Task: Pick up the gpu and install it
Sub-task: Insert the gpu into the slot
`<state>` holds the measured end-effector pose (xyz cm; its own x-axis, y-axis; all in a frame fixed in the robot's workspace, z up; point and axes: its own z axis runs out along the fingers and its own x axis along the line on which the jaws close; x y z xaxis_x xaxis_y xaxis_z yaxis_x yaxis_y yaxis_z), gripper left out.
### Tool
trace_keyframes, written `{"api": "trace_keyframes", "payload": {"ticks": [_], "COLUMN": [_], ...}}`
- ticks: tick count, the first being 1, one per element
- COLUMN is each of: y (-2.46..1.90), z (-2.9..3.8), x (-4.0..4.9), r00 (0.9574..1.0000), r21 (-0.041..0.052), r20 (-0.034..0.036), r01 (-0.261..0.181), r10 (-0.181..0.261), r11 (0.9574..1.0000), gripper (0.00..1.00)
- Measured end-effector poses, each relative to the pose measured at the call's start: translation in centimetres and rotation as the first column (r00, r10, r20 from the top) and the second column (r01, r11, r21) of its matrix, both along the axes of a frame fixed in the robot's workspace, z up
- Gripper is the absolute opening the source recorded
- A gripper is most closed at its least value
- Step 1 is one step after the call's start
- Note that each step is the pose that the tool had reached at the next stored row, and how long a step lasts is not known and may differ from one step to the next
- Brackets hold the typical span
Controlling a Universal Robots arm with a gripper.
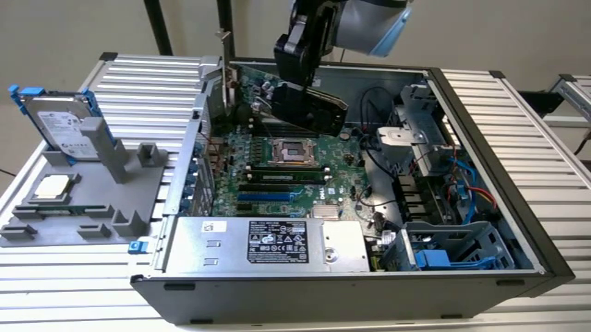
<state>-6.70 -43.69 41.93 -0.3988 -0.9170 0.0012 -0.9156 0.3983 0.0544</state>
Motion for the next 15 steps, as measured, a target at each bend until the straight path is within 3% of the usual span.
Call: {"api": "trace_keyframes", "payload": {"ticks": [7,15], "y": [0.00,0.00], "z": [0.00,0.00], "x": [0.24,0.51], "r00": [0.9978,0.9900], "r21": [0.0000,0.0000], "r20": [0.0000,0.0000], "r01": [-0.067,-0.141], "r10": [0.067,0.141], "r11": [0.9978,0.9900], "gripper": [0.00,0.00]}}
